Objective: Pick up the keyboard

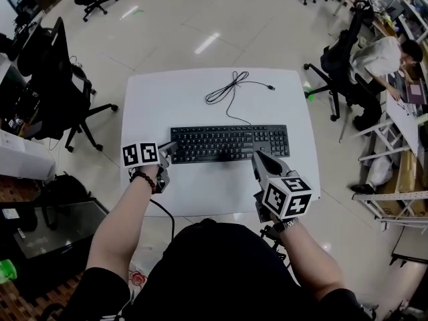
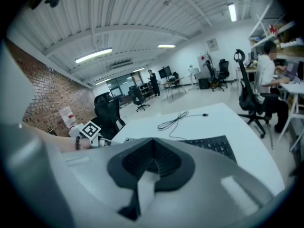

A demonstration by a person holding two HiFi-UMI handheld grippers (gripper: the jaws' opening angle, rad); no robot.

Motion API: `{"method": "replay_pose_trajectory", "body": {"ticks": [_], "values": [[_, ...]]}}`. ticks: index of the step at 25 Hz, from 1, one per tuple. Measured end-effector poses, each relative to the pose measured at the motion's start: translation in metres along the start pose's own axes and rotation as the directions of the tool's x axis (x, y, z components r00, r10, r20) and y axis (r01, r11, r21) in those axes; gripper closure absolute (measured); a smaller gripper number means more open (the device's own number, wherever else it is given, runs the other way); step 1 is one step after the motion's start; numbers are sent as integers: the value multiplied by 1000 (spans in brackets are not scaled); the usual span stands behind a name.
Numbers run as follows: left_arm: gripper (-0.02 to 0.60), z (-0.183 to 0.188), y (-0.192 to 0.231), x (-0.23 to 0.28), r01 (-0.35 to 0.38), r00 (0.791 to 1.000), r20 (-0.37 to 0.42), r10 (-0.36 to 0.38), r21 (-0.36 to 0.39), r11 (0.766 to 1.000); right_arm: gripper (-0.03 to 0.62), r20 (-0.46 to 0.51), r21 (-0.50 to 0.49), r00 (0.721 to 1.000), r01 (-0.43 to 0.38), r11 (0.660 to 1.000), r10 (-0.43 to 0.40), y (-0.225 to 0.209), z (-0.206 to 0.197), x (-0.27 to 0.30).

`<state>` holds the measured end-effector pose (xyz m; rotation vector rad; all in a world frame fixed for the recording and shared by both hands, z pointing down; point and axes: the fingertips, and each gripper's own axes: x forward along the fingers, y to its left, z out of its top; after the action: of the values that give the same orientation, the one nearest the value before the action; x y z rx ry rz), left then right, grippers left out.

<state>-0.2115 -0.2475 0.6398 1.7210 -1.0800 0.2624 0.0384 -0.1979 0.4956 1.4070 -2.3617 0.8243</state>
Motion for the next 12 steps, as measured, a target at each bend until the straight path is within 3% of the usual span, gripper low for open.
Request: {"method": "replay_pose_trajectory", "body": {"ticks": [5,7,12], "values": [[495,8,-12,-12,5,1000,11,-5,13,1000,582,-20,189,1000,-2,982,6,-17,-19,8],[497,12,-17,-17,9,1000,16,-9,20,1000,523,-39,287,999,-3,958,15,-26,-32,13],[503,17,-34,-25,13,1000,16,-13,29,1000,477,-87,461,996,21,887,22,-48,-64,20]]}}
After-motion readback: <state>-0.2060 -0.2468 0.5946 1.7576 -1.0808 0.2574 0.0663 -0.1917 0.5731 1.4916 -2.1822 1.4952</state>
